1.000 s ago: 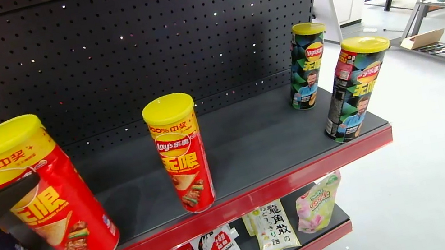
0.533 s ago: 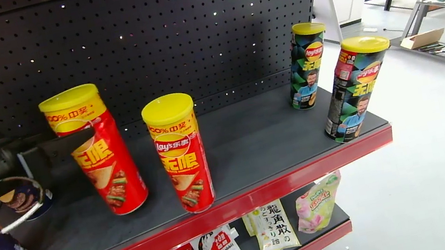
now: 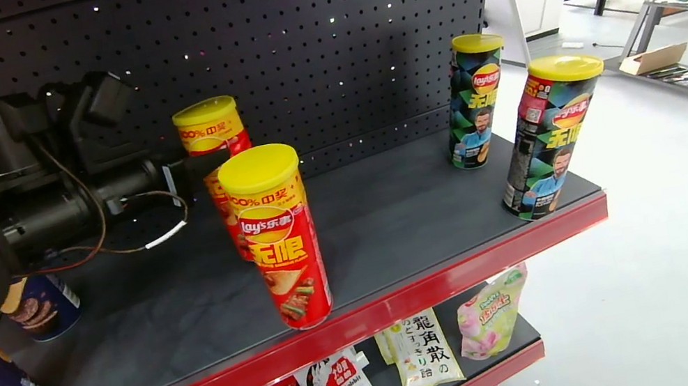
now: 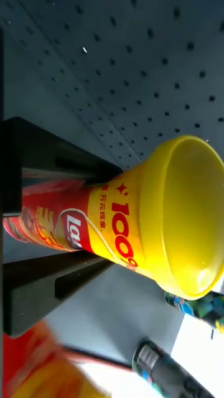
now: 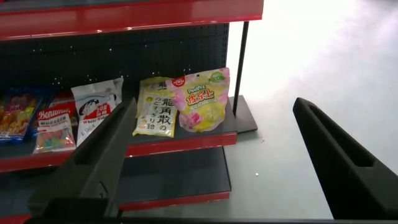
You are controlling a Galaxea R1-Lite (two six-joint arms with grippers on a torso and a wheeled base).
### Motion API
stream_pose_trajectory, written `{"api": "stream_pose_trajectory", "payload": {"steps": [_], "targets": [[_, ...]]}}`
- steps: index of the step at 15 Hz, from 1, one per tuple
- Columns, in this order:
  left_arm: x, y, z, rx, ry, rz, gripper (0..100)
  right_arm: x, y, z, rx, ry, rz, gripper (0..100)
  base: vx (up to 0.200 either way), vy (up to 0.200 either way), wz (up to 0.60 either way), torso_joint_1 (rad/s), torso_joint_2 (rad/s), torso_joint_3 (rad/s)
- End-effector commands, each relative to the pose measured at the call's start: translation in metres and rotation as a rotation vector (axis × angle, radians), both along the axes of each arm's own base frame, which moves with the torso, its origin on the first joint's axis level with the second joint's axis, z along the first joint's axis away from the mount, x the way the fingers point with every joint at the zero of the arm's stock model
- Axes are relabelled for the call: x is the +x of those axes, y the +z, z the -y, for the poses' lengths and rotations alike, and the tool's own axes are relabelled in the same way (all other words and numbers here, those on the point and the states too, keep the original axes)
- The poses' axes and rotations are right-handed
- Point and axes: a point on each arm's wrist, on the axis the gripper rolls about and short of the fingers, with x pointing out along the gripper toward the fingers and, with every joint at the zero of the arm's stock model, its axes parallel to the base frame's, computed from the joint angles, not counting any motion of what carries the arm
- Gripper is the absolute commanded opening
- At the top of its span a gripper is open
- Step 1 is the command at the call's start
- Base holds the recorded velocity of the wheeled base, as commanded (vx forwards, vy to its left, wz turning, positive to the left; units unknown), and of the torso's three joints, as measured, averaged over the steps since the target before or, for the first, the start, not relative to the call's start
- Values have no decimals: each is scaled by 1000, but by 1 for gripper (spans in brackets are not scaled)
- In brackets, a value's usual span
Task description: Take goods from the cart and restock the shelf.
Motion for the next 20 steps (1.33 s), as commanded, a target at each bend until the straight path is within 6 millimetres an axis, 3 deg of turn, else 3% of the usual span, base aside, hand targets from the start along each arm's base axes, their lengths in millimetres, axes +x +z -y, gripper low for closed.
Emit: {"api": "stream_pose_trajectory", "payload": {"steps": [1,6,20], "targets": [[24,-16,8,9,-5,-33,0,0,0,0,-1,1,-2,100,0,0,0,0,0,0],[43,-19,17,-4,-19,27,0,0,0,0,-1,1,-2,100,0,0,0,0,0,0],[49,-21,10,22,-3,101,0,0,0,0,-1,1,-2,100,0,0,0,0,0,0]]}}
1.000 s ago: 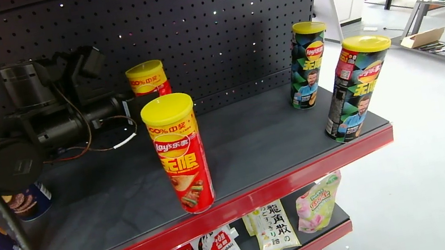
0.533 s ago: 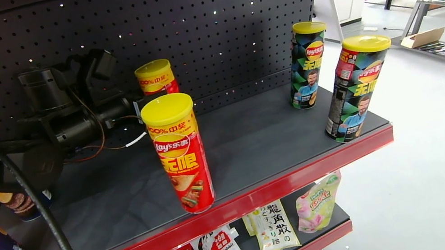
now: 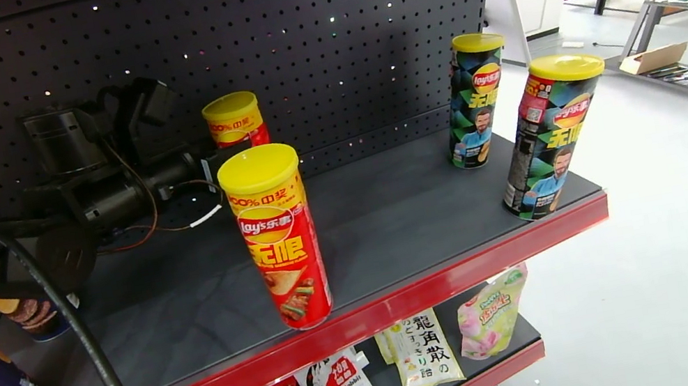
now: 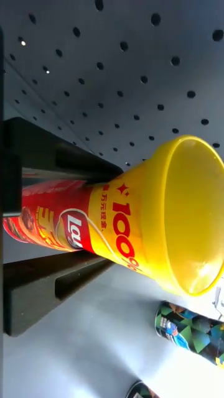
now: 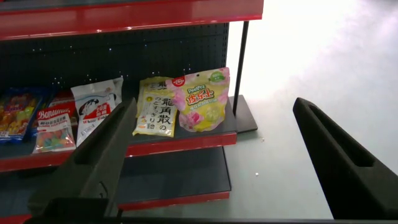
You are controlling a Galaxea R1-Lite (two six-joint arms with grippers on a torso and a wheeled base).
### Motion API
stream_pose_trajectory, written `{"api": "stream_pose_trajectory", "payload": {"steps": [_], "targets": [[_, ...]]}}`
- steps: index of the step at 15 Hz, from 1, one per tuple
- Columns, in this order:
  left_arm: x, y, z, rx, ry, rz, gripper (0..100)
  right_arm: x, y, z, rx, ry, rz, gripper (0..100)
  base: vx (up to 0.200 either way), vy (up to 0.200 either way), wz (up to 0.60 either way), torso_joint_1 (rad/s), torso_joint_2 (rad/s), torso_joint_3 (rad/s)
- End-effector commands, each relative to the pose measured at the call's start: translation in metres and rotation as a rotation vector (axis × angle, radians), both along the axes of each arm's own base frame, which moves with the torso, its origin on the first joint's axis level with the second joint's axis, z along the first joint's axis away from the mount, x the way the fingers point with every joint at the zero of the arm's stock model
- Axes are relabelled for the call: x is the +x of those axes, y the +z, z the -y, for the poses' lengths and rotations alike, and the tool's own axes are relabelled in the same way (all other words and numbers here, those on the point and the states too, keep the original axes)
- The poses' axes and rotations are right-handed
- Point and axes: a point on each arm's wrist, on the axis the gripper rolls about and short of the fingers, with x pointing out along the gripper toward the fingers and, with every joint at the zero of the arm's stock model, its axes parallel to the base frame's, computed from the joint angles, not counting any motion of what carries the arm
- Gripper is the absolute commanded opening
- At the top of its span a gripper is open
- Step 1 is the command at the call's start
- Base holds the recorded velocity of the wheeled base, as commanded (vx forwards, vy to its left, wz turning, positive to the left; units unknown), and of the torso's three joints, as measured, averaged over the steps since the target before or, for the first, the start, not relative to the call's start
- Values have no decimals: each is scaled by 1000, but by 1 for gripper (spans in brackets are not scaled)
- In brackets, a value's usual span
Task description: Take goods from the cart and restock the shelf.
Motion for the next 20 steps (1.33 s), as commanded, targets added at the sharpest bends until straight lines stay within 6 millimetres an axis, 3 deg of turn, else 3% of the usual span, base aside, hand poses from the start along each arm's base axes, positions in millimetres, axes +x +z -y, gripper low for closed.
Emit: {"api": "stream_pose_trajectory", "payload": {"steps": [1,8,20], "targets": [[-1,0,-1,0,2,1,0,0,0,0,-1,1,-1,100,0,0,0,0,0,0],[-7,-10,-2,19,29,-30,0,0,0,0,-1,1,-1,100,0,0,0,0,0,0],[-8,-7,-1,9,28,-32,0,0,0,0,-1,1,-1,100,0,0,0,0,0,0]]}}
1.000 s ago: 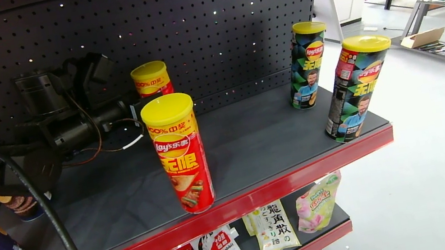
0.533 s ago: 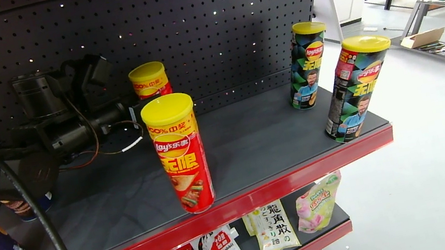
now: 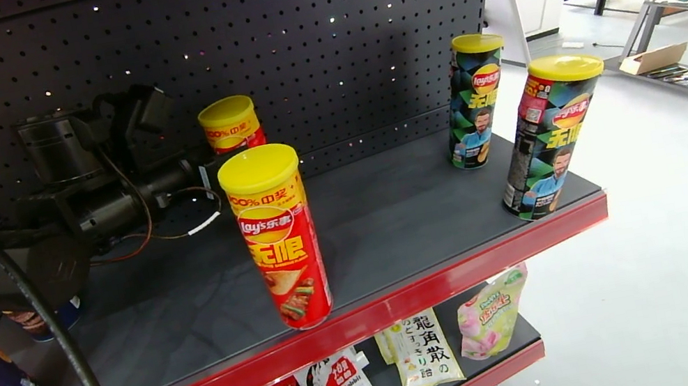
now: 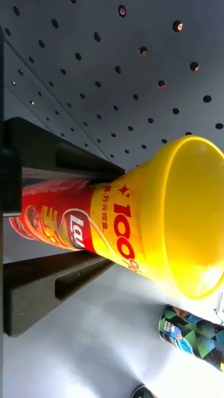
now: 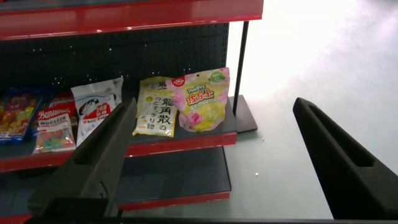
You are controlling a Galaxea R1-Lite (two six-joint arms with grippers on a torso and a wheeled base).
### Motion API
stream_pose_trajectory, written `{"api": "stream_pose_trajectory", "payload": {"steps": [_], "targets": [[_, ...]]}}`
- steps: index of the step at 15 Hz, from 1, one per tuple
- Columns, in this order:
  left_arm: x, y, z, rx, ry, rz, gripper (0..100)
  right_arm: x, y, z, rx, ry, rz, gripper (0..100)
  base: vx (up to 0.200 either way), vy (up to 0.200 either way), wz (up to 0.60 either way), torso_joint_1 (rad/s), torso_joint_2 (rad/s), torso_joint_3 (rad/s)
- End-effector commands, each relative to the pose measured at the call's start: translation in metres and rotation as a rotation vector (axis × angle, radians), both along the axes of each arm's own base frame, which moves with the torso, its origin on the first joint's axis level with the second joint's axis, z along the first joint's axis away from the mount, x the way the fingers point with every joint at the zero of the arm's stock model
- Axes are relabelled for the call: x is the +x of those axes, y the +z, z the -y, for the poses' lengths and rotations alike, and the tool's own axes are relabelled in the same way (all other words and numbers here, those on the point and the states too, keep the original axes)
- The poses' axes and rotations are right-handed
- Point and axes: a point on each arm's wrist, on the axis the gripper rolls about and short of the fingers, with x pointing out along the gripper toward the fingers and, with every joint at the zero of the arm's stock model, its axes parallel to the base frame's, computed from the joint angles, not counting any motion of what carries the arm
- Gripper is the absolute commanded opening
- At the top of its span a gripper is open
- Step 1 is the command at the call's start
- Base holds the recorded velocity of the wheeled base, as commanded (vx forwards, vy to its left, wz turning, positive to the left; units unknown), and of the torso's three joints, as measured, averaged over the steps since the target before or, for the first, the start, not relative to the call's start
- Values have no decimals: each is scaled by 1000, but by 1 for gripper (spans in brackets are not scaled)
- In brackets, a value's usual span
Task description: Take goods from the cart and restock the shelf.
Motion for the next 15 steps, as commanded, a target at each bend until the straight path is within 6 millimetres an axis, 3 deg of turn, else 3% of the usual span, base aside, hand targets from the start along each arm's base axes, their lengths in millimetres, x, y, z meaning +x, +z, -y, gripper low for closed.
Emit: {"api": "stream_pose_trajectory", "payload": {"steps": [1,2,8,11,15], "targets": [[0,1,0,-1,0,2,0,0,0,0,-1,1,-1,100,0,0,0,0,0,0],[0,1,0,0,-1,3,100,0,0,0,-1,-1,-1,100,0,0,0,0,0,0],[-12,6,-3,0,3,-2,100,0,0,0,-1,1,-1,100,0,0,0,0,0,0],[-39,9,-13,3,13,-16,100,0,0,0,-1,1,-1,100,0,0,0,0,0,0],[-93,9,-34,6,53,-31,100,0,0,0,-1,1,-1,100,0,0,0,0,0,0]]}}
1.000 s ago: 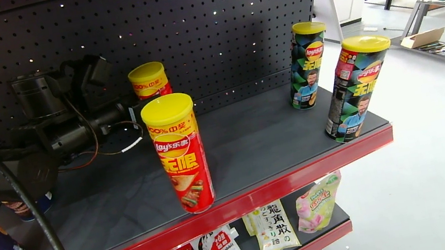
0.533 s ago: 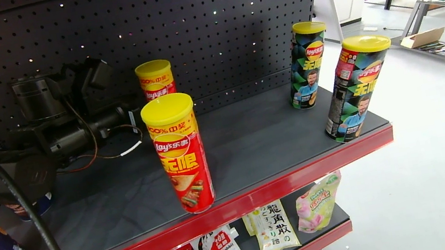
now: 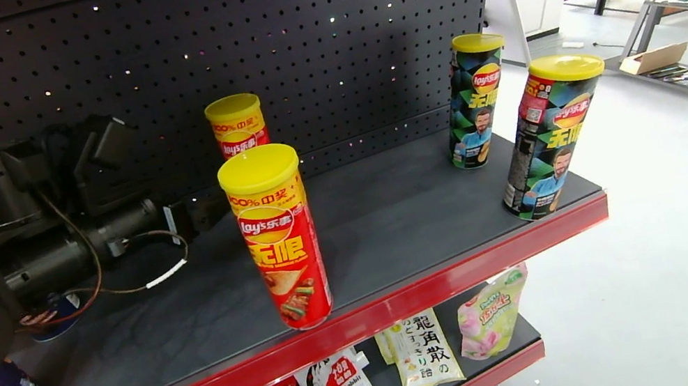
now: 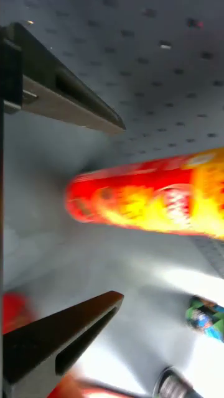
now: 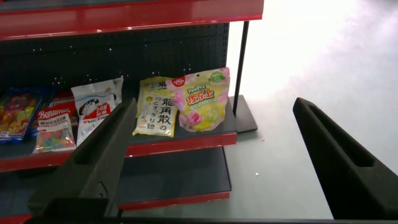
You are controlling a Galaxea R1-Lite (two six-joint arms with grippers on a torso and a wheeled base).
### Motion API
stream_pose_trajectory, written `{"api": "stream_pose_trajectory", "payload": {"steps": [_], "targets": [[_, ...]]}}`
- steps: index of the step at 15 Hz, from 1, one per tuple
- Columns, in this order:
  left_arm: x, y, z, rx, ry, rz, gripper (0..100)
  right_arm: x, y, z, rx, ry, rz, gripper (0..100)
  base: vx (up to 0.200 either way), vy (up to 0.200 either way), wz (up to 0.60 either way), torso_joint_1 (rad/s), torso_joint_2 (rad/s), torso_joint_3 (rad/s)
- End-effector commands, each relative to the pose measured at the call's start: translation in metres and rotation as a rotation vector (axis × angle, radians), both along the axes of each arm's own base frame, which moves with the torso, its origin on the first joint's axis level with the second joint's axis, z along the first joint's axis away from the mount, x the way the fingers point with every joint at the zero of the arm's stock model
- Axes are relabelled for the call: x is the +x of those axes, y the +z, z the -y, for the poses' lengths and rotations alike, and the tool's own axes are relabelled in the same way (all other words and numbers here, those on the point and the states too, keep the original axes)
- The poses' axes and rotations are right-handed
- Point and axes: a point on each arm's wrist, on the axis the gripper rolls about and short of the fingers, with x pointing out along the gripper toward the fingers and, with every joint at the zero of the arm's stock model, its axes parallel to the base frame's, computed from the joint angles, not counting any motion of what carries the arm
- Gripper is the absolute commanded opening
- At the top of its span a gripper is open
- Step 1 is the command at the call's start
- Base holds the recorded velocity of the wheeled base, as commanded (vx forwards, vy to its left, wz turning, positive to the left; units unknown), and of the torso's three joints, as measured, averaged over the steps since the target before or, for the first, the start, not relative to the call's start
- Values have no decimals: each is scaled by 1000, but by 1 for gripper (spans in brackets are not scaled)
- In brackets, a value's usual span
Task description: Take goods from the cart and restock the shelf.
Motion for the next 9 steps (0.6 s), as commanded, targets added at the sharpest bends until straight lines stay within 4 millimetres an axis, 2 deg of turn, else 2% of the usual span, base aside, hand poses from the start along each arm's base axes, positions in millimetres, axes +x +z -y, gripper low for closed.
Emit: {"api": "stream_pose_trajectory", "payload": {"steps": [1,3,4,5,6,7,9], "targets": [[-42,10,-14,-7,25,37,100,0,0,0,-1,1,-1,100,0,0,0,0,0,0],[-87,17,-20,-9,23,35,100,0,0,0,-1,1,-1,100,0,0,0,0,0,0],[-97,18,-22,-11,20,25,100,0,0,0,-1,1,-1,100,0,0,0,0,0,0],[-132,21,-27,-19,21,0,100,0,0,0,-1,1,-1,100,0,0,0,0,0,0],[-147,22,-30,-26,22,-10,100,0,0,0,-1,1,-1,100,0,0,0,0,0,0],[-179,21,-35,-27,27,-20,100,0,0,0,-1,-1,-1,100,0,0,0,0,0,0],[-202,20,-41,-18,82,-17,100,0,0,0,-1,1,-1,100,0,0,0,0,0,0]]}}
